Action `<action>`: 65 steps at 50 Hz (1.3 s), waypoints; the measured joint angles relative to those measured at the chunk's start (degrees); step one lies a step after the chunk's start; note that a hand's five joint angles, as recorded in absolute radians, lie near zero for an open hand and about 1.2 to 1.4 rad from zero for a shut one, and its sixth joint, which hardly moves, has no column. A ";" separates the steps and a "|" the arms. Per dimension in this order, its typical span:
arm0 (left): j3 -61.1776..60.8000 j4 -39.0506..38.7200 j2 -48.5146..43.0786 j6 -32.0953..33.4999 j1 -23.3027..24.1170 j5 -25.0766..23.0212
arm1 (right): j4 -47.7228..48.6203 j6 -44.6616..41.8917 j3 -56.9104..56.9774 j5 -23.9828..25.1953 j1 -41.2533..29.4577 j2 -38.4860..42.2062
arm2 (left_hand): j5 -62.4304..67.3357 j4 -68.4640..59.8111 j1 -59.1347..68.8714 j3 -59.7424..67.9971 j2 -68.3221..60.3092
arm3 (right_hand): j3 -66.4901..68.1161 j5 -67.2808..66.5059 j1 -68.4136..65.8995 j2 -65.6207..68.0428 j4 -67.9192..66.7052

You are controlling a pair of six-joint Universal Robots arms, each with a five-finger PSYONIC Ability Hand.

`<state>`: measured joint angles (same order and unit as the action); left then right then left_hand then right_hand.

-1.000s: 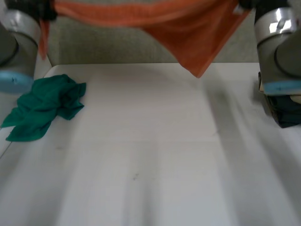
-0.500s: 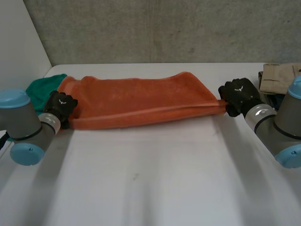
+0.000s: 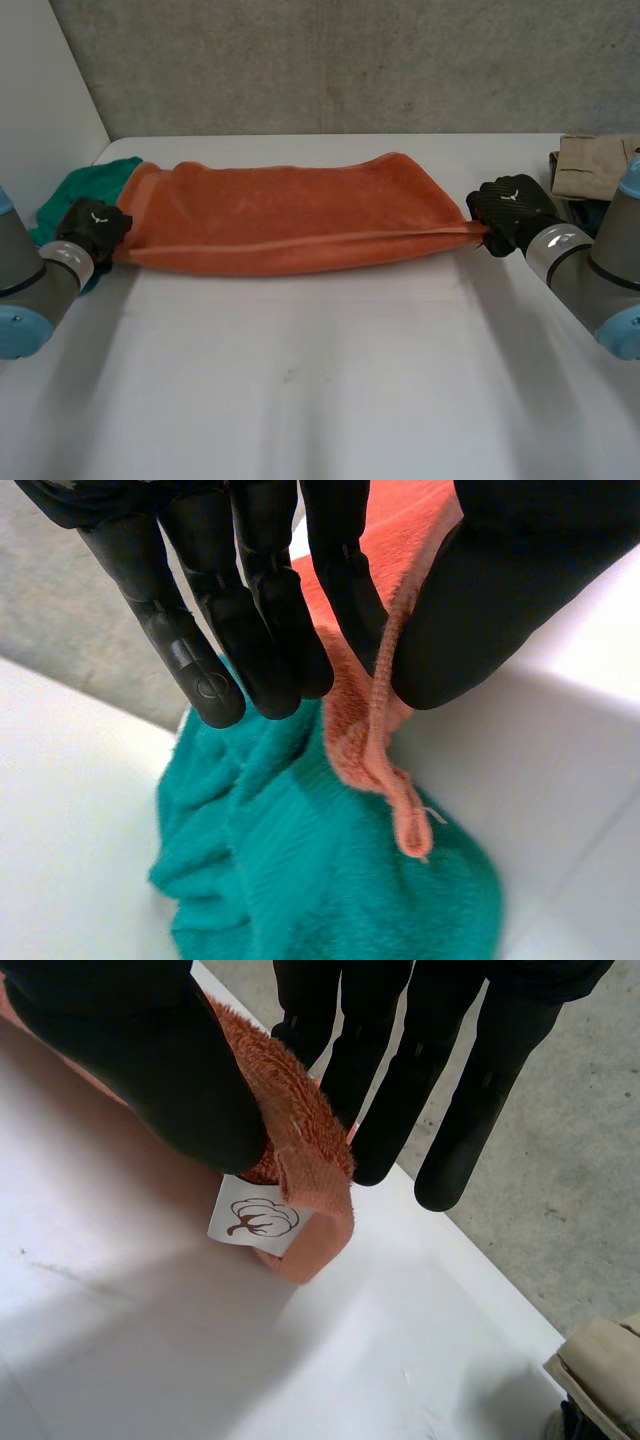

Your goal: Fold the laundry.

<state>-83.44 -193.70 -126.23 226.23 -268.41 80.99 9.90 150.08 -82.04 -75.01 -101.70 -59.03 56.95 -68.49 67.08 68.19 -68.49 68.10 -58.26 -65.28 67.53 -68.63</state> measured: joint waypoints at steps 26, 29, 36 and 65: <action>-8.41 53.54 22.84 20.70 -2.74 -3.93 | -43.32 -38.11 -1.76 0.01 8.81 -8.94 | 0.00 -0.22 0.00 0.00 0.00 | 0.00 -0.36 0.00 0.00 0.00; -3.88 50.12 20.32 18.07 -0.79 -3.62 | -39.53 -34.68 0.88 -0.68 7.96 -6.50 | 0.00 -0.22 0.00 0.00 -0.01 | 0.00 -0.36 0.00 0.00 0.00; 14.08 40.10 12.00 9.58 4.41 -1.24 | -29.38 -23.55 11.95 -2.18 4.96 -0.34 | 0.00 -0.23 0.00 0.00 -0.02 | 0.00 -0.36 0.00 0.00 0.00; 36.78 -0.24 7.27 -25.69 5.70 8.72 | 14.06 5.88 33.28 -9.81 -0.17 1.61 | 0.00 -0.26 0.00 0.04 -0.08 | 0.00 -0.37 0.00 0.00 0.00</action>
<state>-46.66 -193.95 -118.96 200.54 -262.71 89.72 23.97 155.96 -48.76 -84.82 -101.87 -57.42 56.95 -68.74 67.08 68.23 -68.57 68.10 -58.63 -65.29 67.53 -68.63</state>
